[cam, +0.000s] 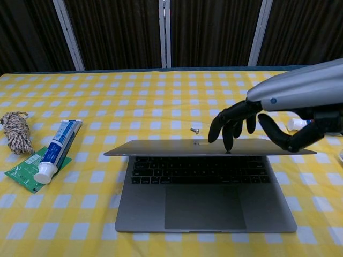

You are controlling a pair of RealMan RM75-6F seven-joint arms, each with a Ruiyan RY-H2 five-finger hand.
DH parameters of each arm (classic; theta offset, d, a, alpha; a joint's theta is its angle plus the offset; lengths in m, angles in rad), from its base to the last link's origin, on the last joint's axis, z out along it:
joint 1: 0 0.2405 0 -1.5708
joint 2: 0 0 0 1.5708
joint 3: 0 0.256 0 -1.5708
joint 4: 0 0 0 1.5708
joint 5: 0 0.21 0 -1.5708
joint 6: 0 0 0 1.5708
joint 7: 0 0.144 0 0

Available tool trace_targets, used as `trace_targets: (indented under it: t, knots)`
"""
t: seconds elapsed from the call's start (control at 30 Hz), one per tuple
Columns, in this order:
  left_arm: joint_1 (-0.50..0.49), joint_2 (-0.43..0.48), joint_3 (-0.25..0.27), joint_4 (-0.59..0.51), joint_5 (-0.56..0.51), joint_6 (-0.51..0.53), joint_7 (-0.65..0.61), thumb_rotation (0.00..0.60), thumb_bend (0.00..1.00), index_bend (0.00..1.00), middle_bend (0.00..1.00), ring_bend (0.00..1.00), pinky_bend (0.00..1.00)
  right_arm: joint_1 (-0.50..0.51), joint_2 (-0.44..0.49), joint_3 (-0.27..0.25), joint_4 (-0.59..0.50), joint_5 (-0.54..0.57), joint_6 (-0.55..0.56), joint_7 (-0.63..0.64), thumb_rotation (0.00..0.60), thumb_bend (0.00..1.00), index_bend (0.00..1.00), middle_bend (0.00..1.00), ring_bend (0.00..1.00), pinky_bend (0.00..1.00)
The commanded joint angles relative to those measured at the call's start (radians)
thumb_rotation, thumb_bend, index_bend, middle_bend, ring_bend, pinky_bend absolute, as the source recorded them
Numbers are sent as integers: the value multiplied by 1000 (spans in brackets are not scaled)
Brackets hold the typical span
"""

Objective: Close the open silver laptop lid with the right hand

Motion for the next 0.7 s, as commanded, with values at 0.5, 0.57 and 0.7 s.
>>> trace_targets:
  t: [0.5, 0.57, 0.7]
  knots:
    - [-2, -4, 2, 2, 2, -4, 5, 600, 0, 0, 0, 0, 0, -37, -184, -199, 275, -453, 136, -185, 600, 1000, 214, 245, 210, 280]
    - [-3, -5, 2, 3, 2, -5, 8, 600, 0, 0, 0, 0, 0, -40, -201, -213, 315, -478, 154, -184, 600, 1000, 214, 244, 208, 280]
    - [-5, -8, 2, 4, -1, -10, 11, 600, 0, 0, 0, 0, 0, -47, -226, -237, 381, -509, 176, -192, 600, 1000, 214, 238, 202, 268]
